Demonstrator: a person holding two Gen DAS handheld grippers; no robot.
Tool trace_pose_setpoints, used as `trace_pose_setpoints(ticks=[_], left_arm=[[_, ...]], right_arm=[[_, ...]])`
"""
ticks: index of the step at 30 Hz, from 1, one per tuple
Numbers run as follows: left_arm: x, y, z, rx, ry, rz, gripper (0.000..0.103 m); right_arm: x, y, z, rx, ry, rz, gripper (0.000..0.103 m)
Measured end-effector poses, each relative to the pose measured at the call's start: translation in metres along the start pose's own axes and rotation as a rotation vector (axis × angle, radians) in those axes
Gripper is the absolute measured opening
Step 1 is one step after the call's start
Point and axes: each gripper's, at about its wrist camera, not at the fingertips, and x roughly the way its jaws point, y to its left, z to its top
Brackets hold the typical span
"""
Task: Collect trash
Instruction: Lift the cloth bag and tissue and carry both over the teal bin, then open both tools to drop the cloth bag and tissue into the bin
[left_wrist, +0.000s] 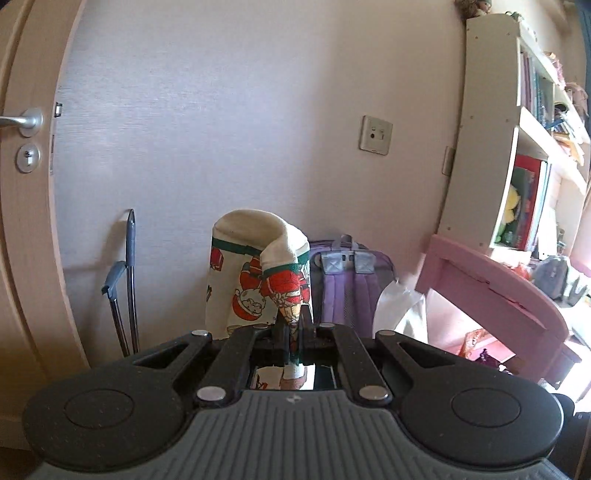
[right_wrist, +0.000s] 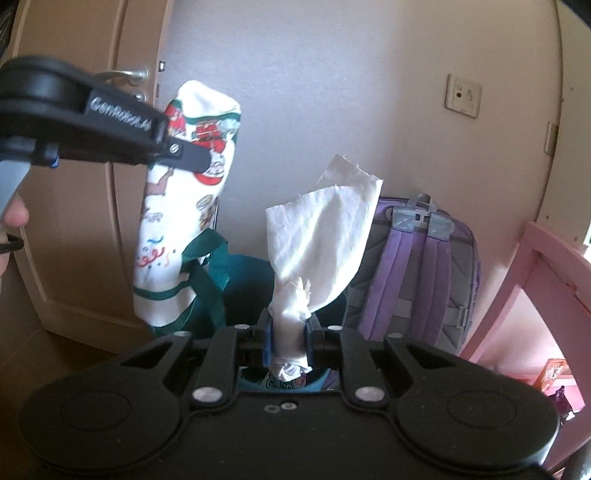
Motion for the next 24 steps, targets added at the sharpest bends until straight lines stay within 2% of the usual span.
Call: trace_pose_setpoints(ticks=[3,10,19,24], left_arm=[[0.021,0.007,-0.005,-0.009,0.021,0.004,0.004],[0.077,0.023,-0.047,-0.045,0.145,0.019,0.004],[0.128,0.031,-0.084,-0.033,0.291,0.053,0.004],[0.149,0.031,-0.094,-0.011,0.362,0.072,0.004]], right_arm=[[0.023,0.001,-0.003,-0.014,0.028,0.011,0.016],[0.075,0.008,-0.026,-0.029,0.119,0.026,0.016],[0.100,0.010,-0.040,-0.045,0.174,0.044,0.018],[0.110,0.009,-0.037,-0.043,0.197,0.045,0.024]])
